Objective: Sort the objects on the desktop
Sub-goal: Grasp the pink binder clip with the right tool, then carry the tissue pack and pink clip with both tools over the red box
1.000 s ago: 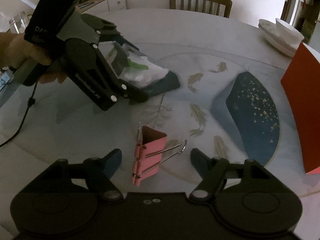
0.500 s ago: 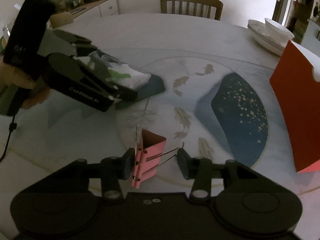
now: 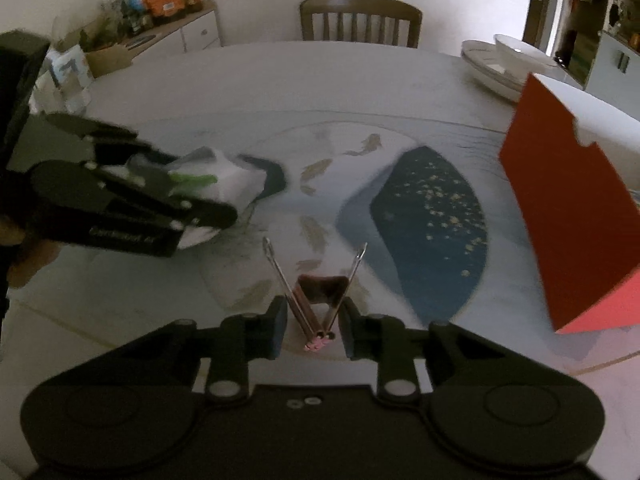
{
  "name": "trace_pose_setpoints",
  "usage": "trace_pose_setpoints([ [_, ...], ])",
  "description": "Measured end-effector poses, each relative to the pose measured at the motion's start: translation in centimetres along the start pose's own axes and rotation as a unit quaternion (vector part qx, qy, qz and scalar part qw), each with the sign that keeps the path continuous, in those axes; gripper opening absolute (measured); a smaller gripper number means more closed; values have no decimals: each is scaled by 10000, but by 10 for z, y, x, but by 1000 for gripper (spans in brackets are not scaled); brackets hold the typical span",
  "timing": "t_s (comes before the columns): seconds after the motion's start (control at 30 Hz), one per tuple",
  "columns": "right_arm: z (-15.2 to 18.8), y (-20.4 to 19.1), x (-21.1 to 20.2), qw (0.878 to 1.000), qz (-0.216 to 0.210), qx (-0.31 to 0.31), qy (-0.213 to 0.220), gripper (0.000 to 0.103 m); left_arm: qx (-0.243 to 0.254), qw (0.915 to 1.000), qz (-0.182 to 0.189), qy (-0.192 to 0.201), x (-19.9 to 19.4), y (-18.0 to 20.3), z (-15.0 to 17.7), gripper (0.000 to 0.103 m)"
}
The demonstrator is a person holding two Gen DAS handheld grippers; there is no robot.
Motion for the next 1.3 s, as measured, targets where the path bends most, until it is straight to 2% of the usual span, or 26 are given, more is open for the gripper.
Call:
trace_pose_setpoints([
  [0.23,2,23,-20,9996,-42,174,237,26,-197,9998,13,95,-17,29,-7,54],
  [0.6,5,61,-61,9983,-124,185,544,26,-362,9989,-33,287,-37,72,-37,54],
  [1.3,1,144,-118,9941,-258,282,1020,26,-272,9980,118,549,-47,155,-103,54],
])
Point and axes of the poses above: each gripper's, at about its wrist camera, not at the fingertips, and x roughly the way its jaws point, y to its right, z to its underside, the point moved 2 cm from there along x, roughly the way its jaws point, and after that the axes turned 5 degrees about -y, right-handed, at the moved point
